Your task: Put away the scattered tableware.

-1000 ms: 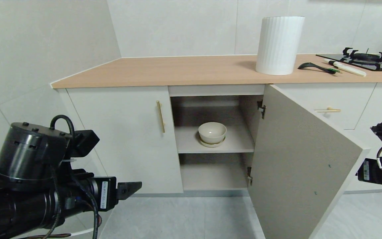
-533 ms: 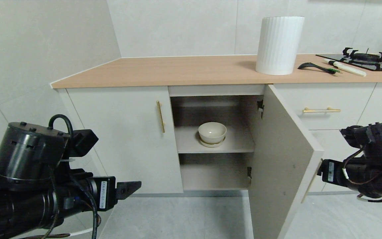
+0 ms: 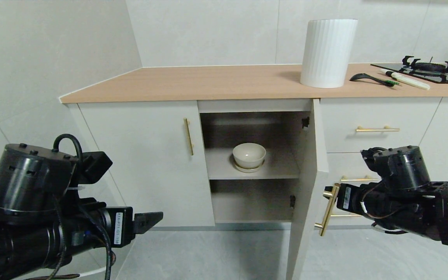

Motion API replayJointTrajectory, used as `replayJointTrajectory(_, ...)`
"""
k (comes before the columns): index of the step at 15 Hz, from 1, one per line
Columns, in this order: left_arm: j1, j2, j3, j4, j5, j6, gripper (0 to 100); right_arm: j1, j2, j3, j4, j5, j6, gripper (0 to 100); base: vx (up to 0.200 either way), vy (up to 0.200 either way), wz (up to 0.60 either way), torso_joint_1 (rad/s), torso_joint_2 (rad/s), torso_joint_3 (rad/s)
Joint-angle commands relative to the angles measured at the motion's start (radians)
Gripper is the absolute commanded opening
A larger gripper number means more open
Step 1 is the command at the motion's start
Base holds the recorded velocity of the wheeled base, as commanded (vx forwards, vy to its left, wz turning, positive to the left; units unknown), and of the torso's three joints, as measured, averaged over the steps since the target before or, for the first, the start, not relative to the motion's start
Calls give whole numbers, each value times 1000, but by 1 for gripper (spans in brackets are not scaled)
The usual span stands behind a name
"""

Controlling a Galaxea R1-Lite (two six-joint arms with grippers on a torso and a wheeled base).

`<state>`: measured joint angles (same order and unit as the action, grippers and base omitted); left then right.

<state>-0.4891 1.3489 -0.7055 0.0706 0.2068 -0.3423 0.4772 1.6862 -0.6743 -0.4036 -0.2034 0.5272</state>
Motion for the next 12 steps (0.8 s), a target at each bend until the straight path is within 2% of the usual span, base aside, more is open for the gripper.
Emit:
replayJointTrajectory(1, 0, -11, 20, -18, 0, 28, 100, 27, 30, -18, 0, 29, -44, 100, 0, 0, 0, 0, 0, 0)
replayJointTrajectory(4, 0, -30, 49, -75, -3, 49, 100, 27, 58, -88, 0, 142, -115, 100, 0, 0, 0, 0, 0, 0)
replayJointTrajectory(10, -2, -48, 49, -75, -6, 52, 100, 31, 224, -284, 3, 157, -179, 100, 0, 0, 0, 0, 0, 0)
replayJointTrajectory(12, 0, -48, 52, -77, -4, 63, 100, 38, 288, -347, -1, 156, -173, 100, 0, 0, 0, 0, 0, 0)
